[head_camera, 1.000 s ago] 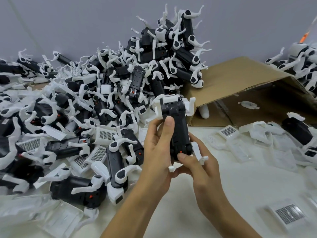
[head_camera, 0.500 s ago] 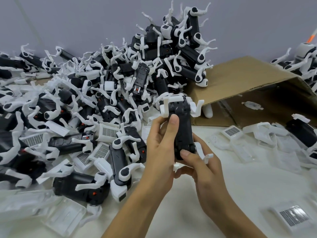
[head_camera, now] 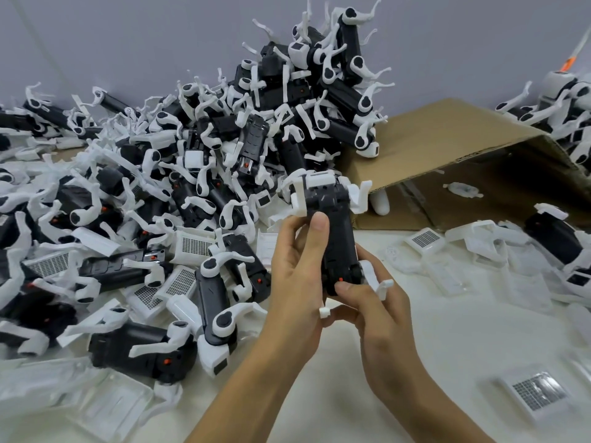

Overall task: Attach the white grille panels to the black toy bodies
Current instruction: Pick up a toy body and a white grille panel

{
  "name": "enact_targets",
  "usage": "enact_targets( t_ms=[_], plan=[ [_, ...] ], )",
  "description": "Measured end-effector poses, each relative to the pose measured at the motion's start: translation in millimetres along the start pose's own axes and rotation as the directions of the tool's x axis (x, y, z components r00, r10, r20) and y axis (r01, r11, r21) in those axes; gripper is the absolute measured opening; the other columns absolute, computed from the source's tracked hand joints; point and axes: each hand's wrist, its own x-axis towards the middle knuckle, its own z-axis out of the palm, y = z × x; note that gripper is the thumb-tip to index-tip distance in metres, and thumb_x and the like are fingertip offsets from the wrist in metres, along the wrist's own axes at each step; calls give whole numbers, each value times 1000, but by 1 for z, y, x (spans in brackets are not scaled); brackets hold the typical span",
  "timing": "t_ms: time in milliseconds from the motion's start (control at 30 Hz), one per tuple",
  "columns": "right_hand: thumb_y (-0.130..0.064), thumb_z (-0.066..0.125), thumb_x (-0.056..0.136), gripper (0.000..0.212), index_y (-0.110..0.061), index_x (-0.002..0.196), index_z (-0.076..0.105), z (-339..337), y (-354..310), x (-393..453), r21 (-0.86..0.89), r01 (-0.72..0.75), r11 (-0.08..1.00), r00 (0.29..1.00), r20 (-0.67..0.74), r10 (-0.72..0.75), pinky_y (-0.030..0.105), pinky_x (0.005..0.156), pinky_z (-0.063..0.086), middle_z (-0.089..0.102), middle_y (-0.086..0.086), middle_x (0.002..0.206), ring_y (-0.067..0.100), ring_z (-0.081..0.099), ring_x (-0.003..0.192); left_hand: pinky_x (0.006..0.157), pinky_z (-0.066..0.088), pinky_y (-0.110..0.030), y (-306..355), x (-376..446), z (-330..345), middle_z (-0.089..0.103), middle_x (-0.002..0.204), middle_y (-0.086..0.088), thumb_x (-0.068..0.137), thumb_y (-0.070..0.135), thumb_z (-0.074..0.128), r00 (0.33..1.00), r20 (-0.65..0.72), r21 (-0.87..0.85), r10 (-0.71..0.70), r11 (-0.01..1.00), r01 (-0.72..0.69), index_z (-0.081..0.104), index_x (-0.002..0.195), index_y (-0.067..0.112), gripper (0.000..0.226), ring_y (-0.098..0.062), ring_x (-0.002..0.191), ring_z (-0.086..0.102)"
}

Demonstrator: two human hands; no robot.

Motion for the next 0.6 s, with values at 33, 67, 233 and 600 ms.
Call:
enact_targets(
  t_ms=[33,67,233,600],
  plan=[
    [-36,61,74,52,-31,125,67,-1,0,1,-5,1,1000,1000,8,-1,34,62,58,74,5,111,28,71,98,45,46,-26,-1,0,0,67,88,0,83,53,63,1000,-3,-6,-2,1000,2,63,101,27,31,-15,62,63],
    [-35,61,75,53,-29,127,66,-1,0,1,-11,3,1000,1000,22,-3,35,64,59,74,4,113,28,70,100,46,48,-25,-1,1,-1,68,87,1,83,52,63,1000,-8,-9,3,1000,-3,64,102,27,31,-14,63,65],
    [-13,61,86,50,-30,133,61,3,-4,-1,-171,157,973,987,0,-159,31,75,62,72,-9,118,16,71,106,73,56,-26,3,11,-15,74,105,3,80,59,70,994,-35,268,102,959,-89,73,105,28,40,-11,93,72],
    [27,54,69,82,-6,145,46,-13,-42,2,-506,535,677,843,272,-463,38,107,50,51,6,150,14,47,140,88,58,-33,7,21,-25,75,111,-11,84,45,69,994,66,-36,-85,995,88,80,103,15,36,-21,103,72]
  ],
)
